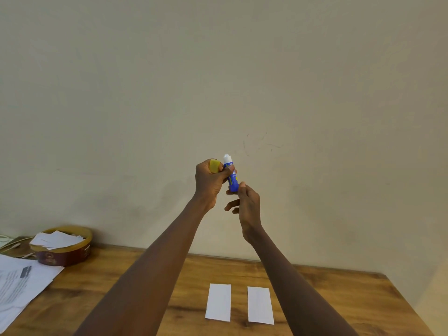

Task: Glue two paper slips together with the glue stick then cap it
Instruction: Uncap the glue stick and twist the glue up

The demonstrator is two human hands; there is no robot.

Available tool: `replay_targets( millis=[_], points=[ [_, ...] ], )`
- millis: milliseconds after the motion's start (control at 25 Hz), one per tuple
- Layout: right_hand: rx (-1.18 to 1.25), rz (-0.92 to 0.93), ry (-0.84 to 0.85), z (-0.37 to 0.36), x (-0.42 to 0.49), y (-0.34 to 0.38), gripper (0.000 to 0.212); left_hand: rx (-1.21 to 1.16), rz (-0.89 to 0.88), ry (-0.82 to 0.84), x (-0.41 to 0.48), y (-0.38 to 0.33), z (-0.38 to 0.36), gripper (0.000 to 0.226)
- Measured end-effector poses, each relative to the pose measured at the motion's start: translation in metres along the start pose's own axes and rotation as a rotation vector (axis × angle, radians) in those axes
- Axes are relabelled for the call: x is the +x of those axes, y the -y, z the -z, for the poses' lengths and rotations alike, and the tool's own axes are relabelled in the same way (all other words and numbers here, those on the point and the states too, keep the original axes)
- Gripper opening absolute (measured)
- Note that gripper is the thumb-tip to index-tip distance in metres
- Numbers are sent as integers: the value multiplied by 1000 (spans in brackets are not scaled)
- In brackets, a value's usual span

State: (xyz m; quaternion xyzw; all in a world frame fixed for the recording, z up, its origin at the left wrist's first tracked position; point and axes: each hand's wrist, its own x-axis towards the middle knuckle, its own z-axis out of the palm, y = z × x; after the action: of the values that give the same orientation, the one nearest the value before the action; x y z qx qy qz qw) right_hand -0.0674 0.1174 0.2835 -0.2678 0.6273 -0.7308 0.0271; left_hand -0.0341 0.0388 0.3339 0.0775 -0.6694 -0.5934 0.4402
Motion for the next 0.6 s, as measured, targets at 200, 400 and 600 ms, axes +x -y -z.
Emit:
replay_targets(
  millis=[200,400,600],
  points=[
    [-96,55,-90,1,2,3,13,-30,27,-6,-3,0,-3,38],
    [-58,-4,128,4,-2,3,29,-10,30,0,-6,-1,2,39],
    [-52,57,-51,5,-1,1,11,-50,41,-19,-12,2,-1,39]
  ],
)
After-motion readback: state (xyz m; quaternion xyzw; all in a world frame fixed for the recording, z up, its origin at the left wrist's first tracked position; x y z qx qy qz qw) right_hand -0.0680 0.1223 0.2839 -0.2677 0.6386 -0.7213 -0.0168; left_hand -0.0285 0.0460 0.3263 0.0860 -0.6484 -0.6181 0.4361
